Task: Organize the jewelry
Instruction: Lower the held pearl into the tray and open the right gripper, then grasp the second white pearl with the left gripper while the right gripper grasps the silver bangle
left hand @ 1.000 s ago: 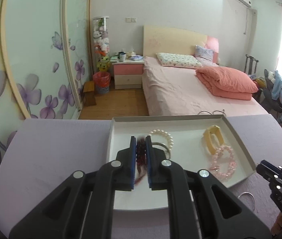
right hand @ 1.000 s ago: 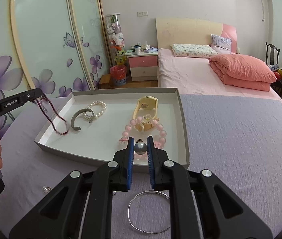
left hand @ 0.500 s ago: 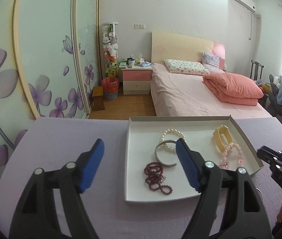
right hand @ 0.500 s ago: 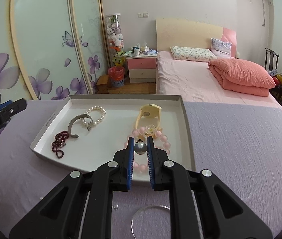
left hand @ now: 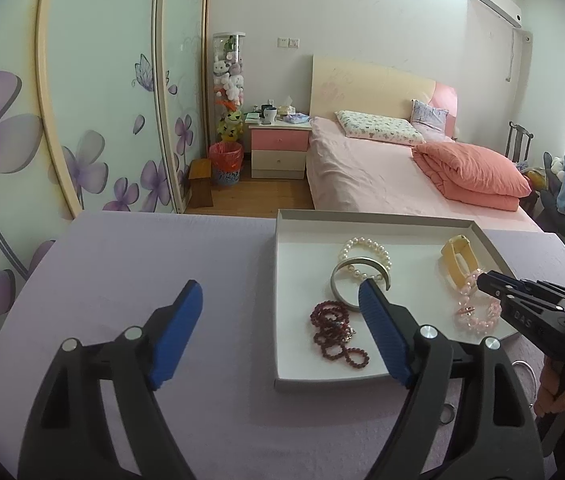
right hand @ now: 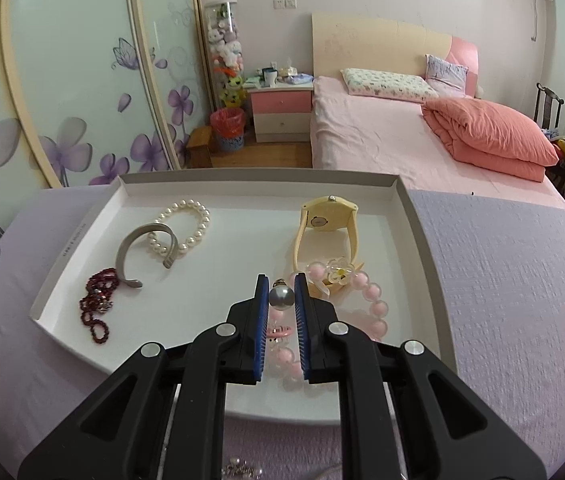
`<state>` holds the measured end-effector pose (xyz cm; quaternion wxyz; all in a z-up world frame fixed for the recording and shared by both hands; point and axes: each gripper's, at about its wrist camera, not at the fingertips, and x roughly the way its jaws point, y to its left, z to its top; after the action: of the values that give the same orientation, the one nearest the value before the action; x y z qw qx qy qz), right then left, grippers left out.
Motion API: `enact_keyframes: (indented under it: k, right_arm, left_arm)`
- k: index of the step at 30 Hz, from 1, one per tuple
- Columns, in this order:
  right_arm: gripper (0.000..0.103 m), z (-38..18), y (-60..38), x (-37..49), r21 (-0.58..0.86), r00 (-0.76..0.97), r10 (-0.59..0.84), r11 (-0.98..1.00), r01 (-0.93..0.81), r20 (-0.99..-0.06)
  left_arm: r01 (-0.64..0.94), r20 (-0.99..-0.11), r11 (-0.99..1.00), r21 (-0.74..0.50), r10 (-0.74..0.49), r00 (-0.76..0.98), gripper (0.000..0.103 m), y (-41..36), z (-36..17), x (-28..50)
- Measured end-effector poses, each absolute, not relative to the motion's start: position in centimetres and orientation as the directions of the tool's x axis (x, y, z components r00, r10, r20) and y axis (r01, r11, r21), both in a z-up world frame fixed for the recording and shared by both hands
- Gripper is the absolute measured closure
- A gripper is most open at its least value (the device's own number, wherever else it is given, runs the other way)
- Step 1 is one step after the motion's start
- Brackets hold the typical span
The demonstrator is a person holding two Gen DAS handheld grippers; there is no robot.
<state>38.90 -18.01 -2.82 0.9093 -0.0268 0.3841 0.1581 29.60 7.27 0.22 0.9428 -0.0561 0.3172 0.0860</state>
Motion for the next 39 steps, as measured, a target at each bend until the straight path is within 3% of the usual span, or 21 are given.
enact_keyframes:
  k: [11, 13, 15, 16, 23, 33, 39]
  right_arm:
    - [0.089, -3.4, -16.9, 39.6, 0.059, 0.647, 0.258, 0.948, -0.313, -0.717]
    - [0.083, -3.1, -17.1, 39.4, 0.062, 0.651, 0.262, 0.948, -0.314, -0.712]
    - [0.052, -2.6, -17.6, 39.0, 0.071, 0.658, 0.267, 0.949, -0.308, -0.704]
    - [0.049, -2.2, -18.3, 38.6, 0.082, 0.671, 0.273, 0.950, -0.302, -0.689]
    - [0.044, 0.0, -23.0, 36.2, 0.119, 0.707, 0.268, 0.960, -0.254, -0.654]
    - [0.022, -1.2, -24.4, 29.0, -0.053, 0.751, 0.164, 0.965, -0.256, -0.639]
    - [0.018, -1.8, -24.1, 25.7, -0.085, 0.758, 0.173, 0.954, -0.288, -0.630]
  left_arm:
    - [-0.199, -0.625, 0.978, -0.058, 0.120, 0.772, 0.022, 7.7, -0.6, 29.7]
    - [-0.200, -0.627, 0.978, -0.061, 0.118, 0.770, 0.022, 7.8, -0.8, 29.5]
    - [-0.199, -0.629, 0.978, -0.061, 0.118, 0.769, 0.020, 7.9, -0.9, 29.3]
    - [-0.200, -0.630, 0.978, -0.060, 0.119, 0.768, 0.020, 7.9, -0.9, 29.1]
    - [-0.190, -0.633, 0.979, -0.070, 0.104, 0.767, 0.018, 7.9, -0.9, 27.0]
    - [-0.147, -0.647, 0.986, -0.073, 0.066, 0.760, 0.016, 5.7, -2.1, 23.1]
    - [-0.121, -0.673, 0.990, -0.075, 0.039, 0.739, 0.016, 4.1, -3.6, 21.2]
